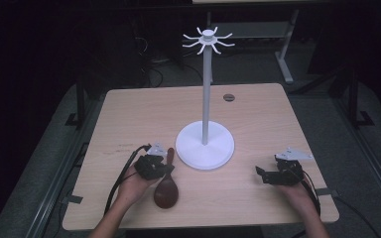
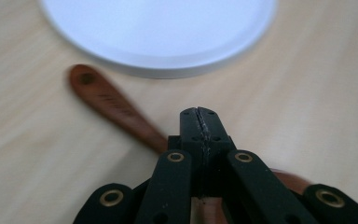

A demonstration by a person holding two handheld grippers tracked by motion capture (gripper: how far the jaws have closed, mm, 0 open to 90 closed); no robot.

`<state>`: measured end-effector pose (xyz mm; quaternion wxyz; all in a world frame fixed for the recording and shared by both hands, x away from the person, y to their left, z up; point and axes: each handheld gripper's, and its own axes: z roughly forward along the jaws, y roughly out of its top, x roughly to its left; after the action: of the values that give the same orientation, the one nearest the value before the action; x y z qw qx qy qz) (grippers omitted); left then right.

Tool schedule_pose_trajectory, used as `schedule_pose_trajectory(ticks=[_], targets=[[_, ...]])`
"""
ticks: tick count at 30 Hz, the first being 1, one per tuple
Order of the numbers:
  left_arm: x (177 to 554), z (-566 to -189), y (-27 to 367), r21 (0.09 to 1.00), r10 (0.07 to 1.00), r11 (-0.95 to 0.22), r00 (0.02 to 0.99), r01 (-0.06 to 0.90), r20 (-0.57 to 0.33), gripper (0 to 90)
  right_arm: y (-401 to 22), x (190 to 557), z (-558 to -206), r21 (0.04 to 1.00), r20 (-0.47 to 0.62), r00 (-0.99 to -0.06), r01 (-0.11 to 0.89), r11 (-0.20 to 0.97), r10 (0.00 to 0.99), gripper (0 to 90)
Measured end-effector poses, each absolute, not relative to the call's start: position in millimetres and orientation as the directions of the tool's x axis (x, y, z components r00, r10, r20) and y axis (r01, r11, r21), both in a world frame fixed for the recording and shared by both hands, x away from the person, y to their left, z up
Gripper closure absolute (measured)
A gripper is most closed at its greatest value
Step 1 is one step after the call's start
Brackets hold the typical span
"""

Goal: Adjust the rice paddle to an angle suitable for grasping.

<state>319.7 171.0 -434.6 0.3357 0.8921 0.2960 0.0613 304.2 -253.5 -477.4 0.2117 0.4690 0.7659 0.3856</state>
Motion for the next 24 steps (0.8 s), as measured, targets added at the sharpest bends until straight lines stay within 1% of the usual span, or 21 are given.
schedule_pose_trajectory(ticks=[4, 6, 8, 10, 15, 16, 19, 21, 22, 24], targets=[[303, -432, 161, 0.624, 0.535, -0.621, 0.838, 0.474, -0.104, 89.6, -255, 305, -478, 0.789, 0.042, -0.465, 0.558, 0.257, 0.884, 11.8], [296, -433, 158, 0.625, 0.525, -0.617, 0.842, 0.478, -0.125, 89.6, -255, 304, -478, 0.789, 0.04, -0.465, 0.558, 0.257, 0.884, 11.8], [291, -436, 157, 0.605, 0.495, -0.651, 0.86, 0.459, -0.12, 89.6, -255, 304, -478, 0.79, 0.04, -0.466, 0.557, 0.258, 0.884, 11.8], [285, -440, 154, 0.603, 0.496, -0.647, 0.859, 0.466, -0.13, 89.5, -255, 304, -478, 0.789, 0.036, -0.467, 0.556, 0.262, 0.883, 11.9], [281, -443, 150, 0.594, 0.476, -0.661, 0.868, 0.459, -0.141, 89.5, -255, 304, -478, 0.787, 0.038, -0.466, 0.559, 0.26, 0.884, 11.8], [279, -444, 148, 0.599, 0.485, -0.648, 0.861, 0.471, -0.152, 89.6, -255, 304, -479, 0.787, 0.038, -0.466, 0.559, 0.261, 0.884, 11.9], [279, -445, 146, 0.581, 0.464, -0.68, 0.876, 0.447, -0.132, 89.5, -254, 304, -479, 0.788, 0.035, -0.47, 0.556, 0.265, 0.882, 11.9], [279, -446, 147, 0.572, 0.462, -0.687, 0.877, 0.449, -0.134, 89.6, -254, 304, -479, 0.788, 0.035, -0.47, 0.556, 0.265, 0.882, 11.9], [278, -447, 146, 0.581, 0.477, -0.667, 0.866, 0.466, -0.148, 89.6, -255, 304, -479, 0.789, 0.035, -0.47, 0.555, 0.265, 0.882, 11.9], [278, -446, 147, 0.569, 0.469, -0.683, 0.873, 0.457, -0.137, 89.6, -255, 304, -478, 0.789, 0.038, -0.468, 0.556, 0.261, 0.883, 11.9]])
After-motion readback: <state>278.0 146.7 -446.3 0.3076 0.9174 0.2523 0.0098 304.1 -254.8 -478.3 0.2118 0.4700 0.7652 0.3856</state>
